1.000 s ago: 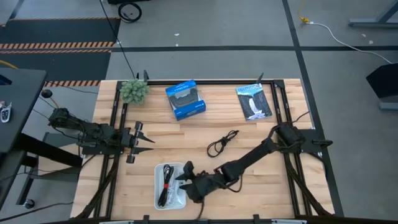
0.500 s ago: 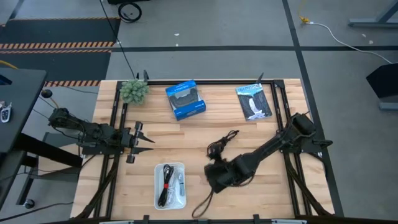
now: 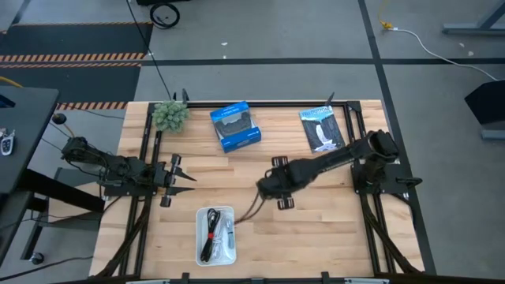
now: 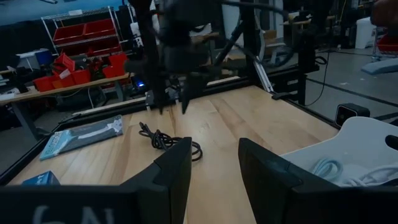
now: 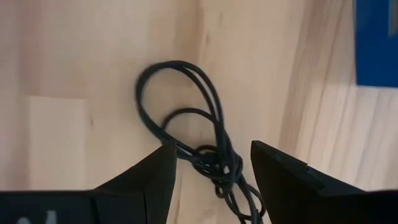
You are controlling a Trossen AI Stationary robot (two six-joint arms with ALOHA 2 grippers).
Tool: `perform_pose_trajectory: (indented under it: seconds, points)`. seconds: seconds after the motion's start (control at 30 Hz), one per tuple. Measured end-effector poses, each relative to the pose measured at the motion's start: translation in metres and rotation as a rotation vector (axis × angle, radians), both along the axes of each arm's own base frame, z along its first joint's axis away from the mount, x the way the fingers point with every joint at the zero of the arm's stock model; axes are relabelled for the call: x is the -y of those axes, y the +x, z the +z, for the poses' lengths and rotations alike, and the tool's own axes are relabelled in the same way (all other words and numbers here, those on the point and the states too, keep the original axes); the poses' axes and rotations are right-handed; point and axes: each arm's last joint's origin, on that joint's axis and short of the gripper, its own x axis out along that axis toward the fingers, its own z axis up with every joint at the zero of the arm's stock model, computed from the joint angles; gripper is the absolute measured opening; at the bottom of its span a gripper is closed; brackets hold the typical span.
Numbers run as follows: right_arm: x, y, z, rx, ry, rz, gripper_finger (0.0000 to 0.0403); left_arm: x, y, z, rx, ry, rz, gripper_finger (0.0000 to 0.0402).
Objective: Pick and place USB-C Cables
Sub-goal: Put the black charger cable into the white bin
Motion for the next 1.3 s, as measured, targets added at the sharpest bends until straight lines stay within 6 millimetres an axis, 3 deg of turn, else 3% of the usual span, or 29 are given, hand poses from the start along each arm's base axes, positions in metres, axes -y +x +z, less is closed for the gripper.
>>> perform_pose_trajectory:
  seconds: [0.17, 0.37, 0.53, 0.63, 0.77, 1.07, 1.3]
  points:
    - [0.028, 0.002, -0.010, -0.048, 0.087, -0.048, 0.0213, 0.000, 0.000, 0.000, 0.000, 0.000, 0.000, 0.0142]
    - [0.051, -0.004, -0.045, -0.051, 0.137, -0.104, 0.0230, 0.000, 0.000, 0.000, 0.000, 0.000, 0.000, 0.0142]
    - [0.065, -0.013, -0.065, -0.068, 0.119, -0.150, 0.0241, 0.000, 0.000, 0.000, 0.000, 0.000, 0.000, 0.0142]
    - [0.067, -0.016, -0.073, -0.061, 0.132, -0.160, 0.0226, 0.000, 0.000, 0.000, 0.000, 0.000, 0.001, 0.0142]
    - [0.065, -0.017, -0.077, -0.040, 0.141, -0.174, 0.0177, 0.000, 0.000, 0.000, 0.000, 0.000, 0.000, 0.0142]
    - [0.041, -0.014, -0.079, 0.024, 0.045, -0.122, 0.0037, 0.000, 0.000, 0.000, 0.000, 0.000, 0.001, 0.0142]
    - [0.011, 0.004, -0.072, 0.283, 0.061, -0.074, 0.0027, 0.000, 0.000, 0.000, 0.000, 0.000, 0.000, 0.0142]
